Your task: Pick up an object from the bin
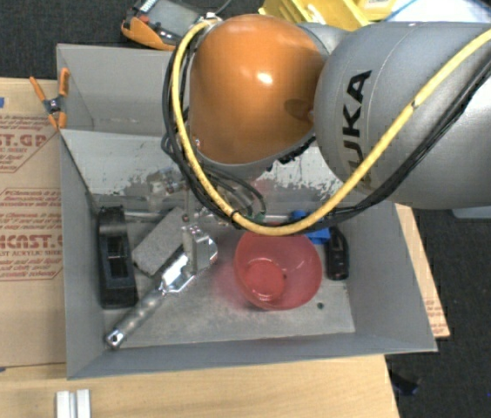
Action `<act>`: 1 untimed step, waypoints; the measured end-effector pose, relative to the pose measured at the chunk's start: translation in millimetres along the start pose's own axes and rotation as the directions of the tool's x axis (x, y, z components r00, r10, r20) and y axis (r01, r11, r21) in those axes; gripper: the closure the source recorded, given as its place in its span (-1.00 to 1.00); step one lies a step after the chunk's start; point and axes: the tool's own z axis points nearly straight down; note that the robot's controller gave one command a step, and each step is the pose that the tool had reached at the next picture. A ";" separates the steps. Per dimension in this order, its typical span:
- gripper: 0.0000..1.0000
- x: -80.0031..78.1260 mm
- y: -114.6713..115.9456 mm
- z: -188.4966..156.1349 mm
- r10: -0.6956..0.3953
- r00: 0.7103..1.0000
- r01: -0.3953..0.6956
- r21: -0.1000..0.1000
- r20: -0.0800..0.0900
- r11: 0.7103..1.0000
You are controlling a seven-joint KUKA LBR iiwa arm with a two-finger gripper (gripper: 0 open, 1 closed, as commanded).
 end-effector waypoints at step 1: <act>-1.00 17.0 -9.0 67.2 0.024 1.000 -0.024 0.000 -0.001 1.000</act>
Offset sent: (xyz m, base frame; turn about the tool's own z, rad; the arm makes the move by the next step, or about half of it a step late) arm -0.0188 -0.0131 0.0295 -0.0270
